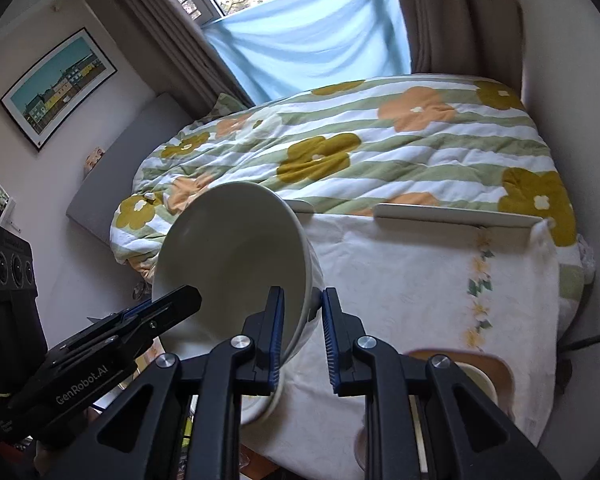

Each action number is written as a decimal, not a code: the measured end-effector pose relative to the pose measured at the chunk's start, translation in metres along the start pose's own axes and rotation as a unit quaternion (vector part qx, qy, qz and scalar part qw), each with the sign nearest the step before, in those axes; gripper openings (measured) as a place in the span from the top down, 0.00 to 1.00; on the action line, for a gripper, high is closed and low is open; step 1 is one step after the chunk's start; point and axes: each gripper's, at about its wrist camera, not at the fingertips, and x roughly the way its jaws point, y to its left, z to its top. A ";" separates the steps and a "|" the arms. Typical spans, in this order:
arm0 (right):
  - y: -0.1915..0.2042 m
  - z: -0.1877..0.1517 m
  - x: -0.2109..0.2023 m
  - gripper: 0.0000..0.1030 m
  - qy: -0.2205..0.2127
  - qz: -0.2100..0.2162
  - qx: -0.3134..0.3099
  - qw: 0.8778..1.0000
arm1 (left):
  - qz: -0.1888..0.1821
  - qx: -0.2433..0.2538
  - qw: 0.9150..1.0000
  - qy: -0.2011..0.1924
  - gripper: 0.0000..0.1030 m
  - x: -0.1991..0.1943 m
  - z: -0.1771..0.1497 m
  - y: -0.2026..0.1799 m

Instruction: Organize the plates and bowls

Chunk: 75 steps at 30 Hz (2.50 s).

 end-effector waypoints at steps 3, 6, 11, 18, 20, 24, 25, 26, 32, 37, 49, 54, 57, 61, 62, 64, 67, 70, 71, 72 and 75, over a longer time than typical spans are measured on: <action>-0.023 -0.016 -0.019 0.83 -0.006 -0.020 0.013 1.000 | -0.017 0.013 1.000 0.018 0.85 0.011 -0.018 -0.027; -0.049 -0.034 -0.035 0.83 -0.004 -0.038 0.030 0.999 | -0.026 0.024 0.998 0.044 0.85 0.027 -0.037 -0.052; -0.087 -0.064 -0.036 0.83 0.015 -0.056 0.071 0.996 | -0.030 0.032 0.995 0.094 0.85 0.061 -0.066 -0.073; -0.118 -0.091 -0.015 0.83 0.053 -0.068 0.099 0.991 | -0.011 0.041 0.988 0.146 0.85 0.099 -0.088 -0.079; -0.124 -0.095 -0.011 0.83 0.060 -0.069 0.101 0.991 | -0.006 0.041 0.987 0.155 0.85 0.105 -0.089 -0.077; -0.124 -0.101 -0.003 0.83 0.068 -0.079 0.087 0.991 | 0.012 0.053 0.986 0.159 0.85 0.113 -0.091 -0.079; -0.124 -0.103 -0.002 0.83 0.069 -0.081 0.084 0.991 | 0.016 0.055 0.985 0.160 0.85 0.114 -0.092 -0.079; -0.123 -0.103 -0.001 0.83 0.070 -0.082 0.080 0.991 | 0.019 0.057 0.985 0.162 0.85 0.117 -0.091 -0.080; -0.122 -0.105 0.008 0.83 0.077 -0.090 0.063 0.991 | 0.047 0.072 0.981 0.173 0.85 0.128 -0.094 -0.082; -0.123 -0.107 0.012 0.83 0.083 -0.092 0.056 0.991 | 0.063 0.083 0.978 0.179 0.85 0.134 -0.096 -0.083; -0.122 -0.108 0.012 0.83 0.082 -0.096 0.042 0.991 | 0.099 0.125 0.972 0.173 0.85 0.138 -0.101 -0.094; -0.123 -0.106 0.012 0.83 0.085 -0.093 0.042 0.991 | 0.100 0.119 0.973 0.171 0.85 0.137 -0.102 -0.092; -0.124 -0.107 0.011 0.83 0.085 -0.091 0.042 0.991 | 0.101 0.118 0.974 0.167 0.85 0.136 -0.104 -0.093; -0.124 -0.105 0.003 0.83 0.075 -0.083 0.042 0.993 | 0.087 0.104 0.981 0.140 0.85 0.118 -0.098 -0.088; -0.124 -0.103 -0.001 0.83 0.069 -0.080 0.039 0.994 | 0.086 0.105 0.982 0.129 0.85 0.110 -0.095 -0.089; -0.123 -0.098 -0.012 0.83 0.057 -0.075 0.033 0.995 | 0.084 0.109 0.985 0.100 0.85 0.089 -0.087 -0.090; -0.118 -0.087 -0.036 0.83 0.033 -0.065 0.024 0.997 | 0.084 0.127 0.987 0.050 0.85 0.055 -0.072 -0.094; -0.114 -0.078 -0.059 0.83 0.010 -0.049 0.011 0.999 | 0.098 0.159 0.982 0.014 0.84 0.031 -0.060 -0.099; -0.112 -0.076 -0.069 0.82 0.000 -0.043 0.000 0.999 | 0.101 0.168 0.981 0.008 0.84 0.026 -0.057 -0.099; -0.109 -0.075 -0.076 0.71 -0.008 -0.041 -0.010 0.999 | 0.100 0.176 0.979 0.005 0.84 0.022 -0.055 -0.098; -0.104 -0.076 -0.095 0.11 -0.042 -0.042 -0.022 0.998 | 0.077 0.187 0.979 0.020 0.84 0.019 -0.053 -0.093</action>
